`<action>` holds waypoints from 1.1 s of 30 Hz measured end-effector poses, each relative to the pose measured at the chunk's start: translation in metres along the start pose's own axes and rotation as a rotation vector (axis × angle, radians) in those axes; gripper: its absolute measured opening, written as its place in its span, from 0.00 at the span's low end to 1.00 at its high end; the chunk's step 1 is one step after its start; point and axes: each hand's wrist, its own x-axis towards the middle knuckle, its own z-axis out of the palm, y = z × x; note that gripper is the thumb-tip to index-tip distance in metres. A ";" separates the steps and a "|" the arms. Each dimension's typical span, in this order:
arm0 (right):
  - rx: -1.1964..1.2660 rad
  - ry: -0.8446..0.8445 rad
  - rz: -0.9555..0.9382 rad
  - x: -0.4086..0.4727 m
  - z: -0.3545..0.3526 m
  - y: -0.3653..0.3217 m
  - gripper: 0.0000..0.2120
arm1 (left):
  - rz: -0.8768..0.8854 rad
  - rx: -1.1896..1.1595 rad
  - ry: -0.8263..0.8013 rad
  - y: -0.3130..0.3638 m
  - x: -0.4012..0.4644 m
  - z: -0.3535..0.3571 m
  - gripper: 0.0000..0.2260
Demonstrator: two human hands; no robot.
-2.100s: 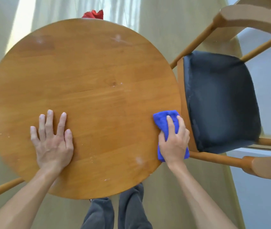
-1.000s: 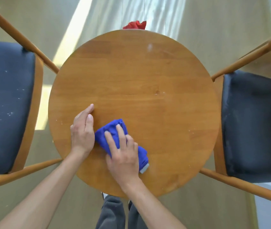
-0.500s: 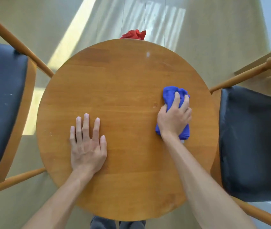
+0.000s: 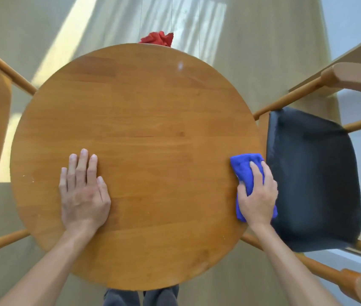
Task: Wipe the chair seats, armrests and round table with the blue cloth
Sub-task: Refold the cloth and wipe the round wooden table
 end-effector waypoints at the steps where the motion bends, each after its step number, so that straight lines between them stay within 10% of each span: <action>1: -0.015 0.079 0.185 -0.002 0.008 -0.021 0.24 | 0.003 0.008 0.004 0.000 0.000 0.001 0.24; 4: 0.013 0.105 0.261 -0.032 0.031 -0.106 0.26 | 0.004 0.018 0.006 -0.002 -0.001 0.002 0.24; 8: 0.141 -0.150 -0.338 -0.104 0.042 -0.168 0.29 | 0.011 -0.003 0.026 -0.002 -0.002 0.002 0.24; 13: 0.127 -0.385 -0.990 -0.077 0.006 -0.047 0.27 | 0.013 -0.017 0.008 -0.003 -0.002 -0.001 0.24; 17: 0.081 -0.164 -0.399 -0.018 -0.016 0.039 0.27 | 0.002 -0.008 -0.008 0.002 -0.001 -0.001 0.25; 22: 0.040 0.104 0.235 0.026 0.009 -0.008 0.23 | -0.011 -0.006 -0.013 0.003 -0.001 0.000 0.25; 29: 0.142 -0.086 -0.212 -0.110 0.030 -0.149 0.28 | -0.007 -0.007 -0.010 0.003 -0.003 0.001 0.25; 33: 0.297 -0.283 -0.731 -0.152 0.010 -0.099 0.18 | 0.021 -0.013 0.019 0.002 0.000 0.001 0.24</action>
